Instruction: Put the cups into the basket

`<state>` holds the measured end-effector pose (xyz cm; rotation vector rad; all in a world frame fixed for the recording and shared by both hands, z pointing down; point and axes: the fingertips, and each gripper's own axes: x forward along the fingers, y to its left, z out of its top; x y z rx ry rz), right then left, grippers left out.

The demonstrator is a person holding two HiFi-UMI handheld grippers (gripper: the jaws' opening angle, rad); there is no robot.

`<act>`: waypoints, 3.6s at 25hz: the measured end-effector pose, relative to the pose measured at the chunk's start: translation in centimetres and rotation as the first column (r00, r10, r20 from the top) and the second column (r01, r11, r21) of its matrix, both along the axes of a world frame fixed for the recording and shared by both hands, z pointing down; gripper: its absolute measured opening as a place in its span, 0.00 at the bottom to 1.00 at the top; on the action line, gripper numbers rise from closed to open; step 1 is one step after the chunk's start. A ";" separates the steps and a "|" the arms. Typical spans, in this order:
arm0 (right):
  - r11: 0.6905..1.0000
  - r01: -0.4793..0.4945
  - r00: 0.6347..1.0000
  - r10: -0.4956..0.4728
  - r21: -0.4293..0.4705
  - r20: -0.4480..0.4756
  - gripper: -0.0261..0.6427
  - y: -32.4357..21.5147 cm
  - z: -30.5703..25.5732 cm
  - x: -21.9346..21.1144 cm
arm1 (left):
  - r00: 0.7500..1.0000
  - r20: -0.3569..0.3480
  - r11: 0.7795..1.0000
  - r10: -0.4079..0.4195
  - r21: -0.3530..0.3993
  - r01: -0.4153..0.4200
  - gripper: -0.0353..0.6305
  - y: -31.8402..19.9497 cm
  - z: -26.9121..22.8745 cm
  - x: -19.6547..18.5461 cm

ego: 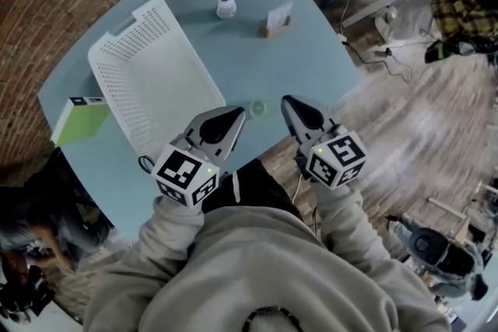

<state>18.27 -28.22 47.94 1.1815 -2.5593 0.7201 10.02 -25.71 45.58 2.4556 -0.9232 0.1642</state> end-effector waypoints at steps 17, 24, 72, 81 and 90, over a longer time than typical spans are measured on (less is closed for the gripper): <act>0.990 -0.011 0.999 0.004 -0.143 -0.050 0.13 -0.7 8.6 1.1 | 1.000 0.006 0.995 0.027 -0.093 -0.026 0.05 2.2 4.1 1.7; 0.969 0.007 0.996 -0.028 -0.247 -0.082 0.24 0.6 13.3 0.7 | 1.000 0.013 0.991 0.006 -0.136 -0.004 0.05 3.1 5.9 1.0; 0.935 -0.050 0.940 -0.075 -0.352 -0.332 0.09 0.8 21.2 1.5 | 1.000 -0.025 0.978 -0.015 -0.207 0.010 0.05 4.8 9.1 -0.9; 0.960 -0.036 0.938 -0.064 -0.279 -0.341 0.09 -0.3 15.9 1.3 | 1.000 -0.015 0.993 -0.019 -0.119 0.017 0.05 3.7 4.7 -1.5; 0.983 -0.015 0.926 -0.056 -0.184 -0.374 0.09 -1.6 9.0 2.3 | 0.996 0.091 0.999 -0.002 0.053 -0.003 0.05 2.6 -1.8 -1.4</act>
